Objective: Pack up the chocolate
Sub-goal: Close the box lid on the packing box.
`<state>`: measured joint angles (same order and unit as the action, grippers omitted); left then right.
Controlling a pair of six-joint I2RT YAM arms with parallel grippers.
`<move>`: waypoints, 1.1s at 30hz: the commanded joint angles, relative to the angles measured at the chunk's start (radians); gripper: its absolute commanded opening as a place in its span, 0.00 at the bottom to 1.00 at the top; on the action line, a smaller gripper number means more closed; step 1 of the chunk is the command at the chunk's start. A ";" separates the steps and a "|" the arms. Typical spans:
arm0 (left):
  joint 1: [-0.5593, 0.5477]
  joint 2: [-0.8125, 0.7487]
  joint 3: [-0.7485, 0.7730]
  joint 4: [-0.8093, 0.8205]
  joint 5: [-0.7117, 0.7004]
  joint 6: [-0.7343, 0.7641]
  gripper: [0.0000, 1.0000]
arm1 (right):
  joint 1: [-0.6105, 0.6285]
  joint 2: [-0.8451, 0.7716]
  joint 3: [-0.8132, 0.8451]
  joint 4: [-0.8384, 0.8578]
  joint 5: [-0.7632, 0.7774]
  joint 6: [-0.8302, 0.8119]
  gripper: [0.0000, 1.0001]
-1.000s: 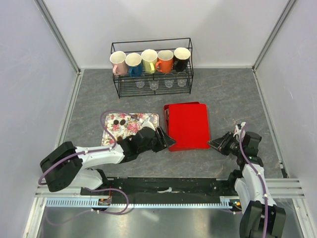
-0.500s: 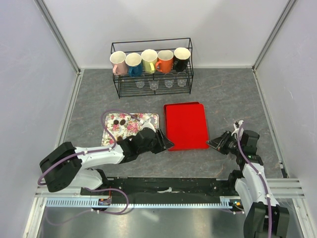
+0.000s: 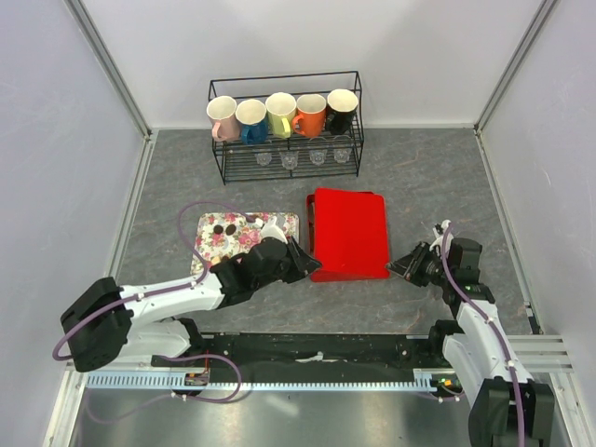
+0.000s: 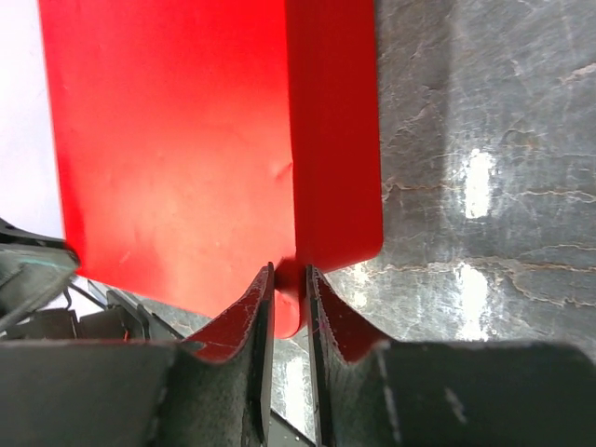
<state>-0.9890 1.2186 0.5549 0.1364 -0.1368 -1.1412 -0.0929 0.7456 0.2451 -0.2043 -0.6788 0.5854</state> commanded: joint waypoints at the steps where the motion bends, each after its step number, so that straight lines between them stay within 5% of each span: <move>1: -0.014 -0.039 0.048 -0.040 -0.078 0.083 0.05 | 0.022 0.008 0.034 -0.026 -0.031 -0.032 0.24; 5: -0.011 -0.044 0.045 -0.073 -0.109 0.089 0.02 | 0.028 0.011 0.045 -0.032 -0.034 -0.039 0.38; 8: -0.004 -0.044 0.021 -0.081 -0.141 0.072 0.02 | 0.028 0.006 0.051 -0.035 -0.018 -0.042 0.62; 12: -0.002 -0.044 -0.022 -0.061 -0.220 0.038 0.02 | 0.028 -0.011 0.066 -0.043 0.016 -0.045 0.79; 25: -0.004 0.045 -0.119 0.025 -0.288 -0.069 0.06 | 0.028 0.083 0.154 0.022 0.067 -0.082 0.84; 30: -0.004 0.007 -0.144 0.020 -0.296 -0.074 0.19 | 0.028 0.133 0.171 0.068 0.082 -0.072 0.84; 33: -0.004 -0.033 -0.151 0.000 -0.302 -0.077 0.36 | 0.032 0.162 0.186 0.106 0.093 -0.058 0.87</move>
<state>-0.9962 1.2194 0.4374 0.2169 -0.3592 -1.2118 -0.0677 0.8791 0.3691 -0.1970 -0.6109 0.5243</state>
